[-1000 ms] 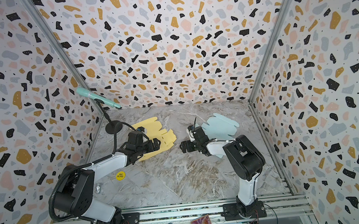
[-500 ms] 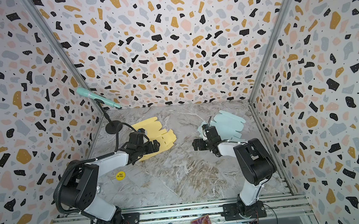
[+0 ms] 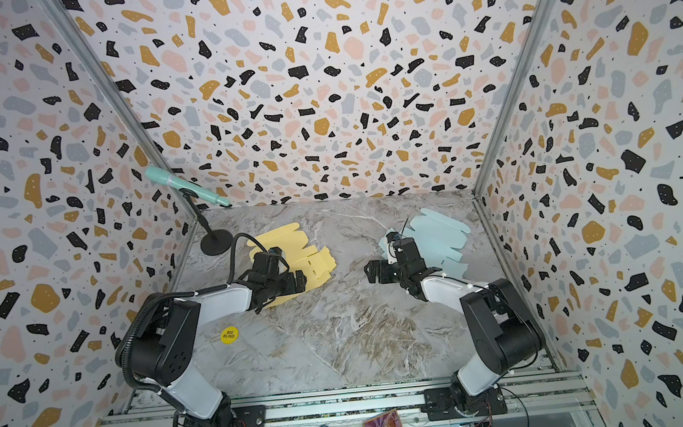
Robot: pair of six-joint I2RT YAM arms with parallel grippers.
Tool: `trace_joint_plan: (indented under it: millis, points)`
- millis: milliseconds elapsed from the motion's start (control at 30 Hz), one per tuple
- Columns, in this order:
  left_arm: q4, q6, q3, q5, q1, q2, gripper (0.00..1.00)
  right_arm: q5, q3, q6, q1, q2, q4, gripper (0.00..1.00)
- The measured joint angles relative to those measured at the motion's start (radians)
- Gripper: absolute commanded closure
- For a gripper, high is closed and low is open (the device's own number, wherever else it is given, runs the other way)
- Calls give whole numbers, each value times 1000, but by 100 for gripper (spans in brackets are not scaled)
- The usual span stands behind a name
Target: Fold the paper box
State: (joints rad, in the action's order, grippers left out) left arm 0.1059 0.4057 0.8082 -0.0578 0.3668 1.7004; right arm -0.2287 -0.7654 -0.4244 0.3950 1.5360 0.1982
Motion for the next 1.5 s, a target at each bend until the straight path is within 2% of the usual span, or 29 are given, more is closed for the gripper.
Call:
trace_joint_plan:
  millis: [233,667,833,1000,1267,1500]
  points:
    - [60,29,-63,4,69,-36,0,-11,15,-8,0,-75,-11,1]
    - [206,224,-158,-18,339,-82,0,-37,121,-23,-5,-115,-14,1]
    - [199,283,-175,-11,396,-138,0,-45,122,-21,-11,-136,-14,1]
    - [80,255,-112,65,362,-254,0,-53,122,-19,-5,-136,-24,0]
    - [-17,130,-56,35,130,-240,0,-58,116,-29,73,-85,-32,1]
    - [-50,80,-64,-30,115,-166,0,-84,82,-57,111,1,-5,1]
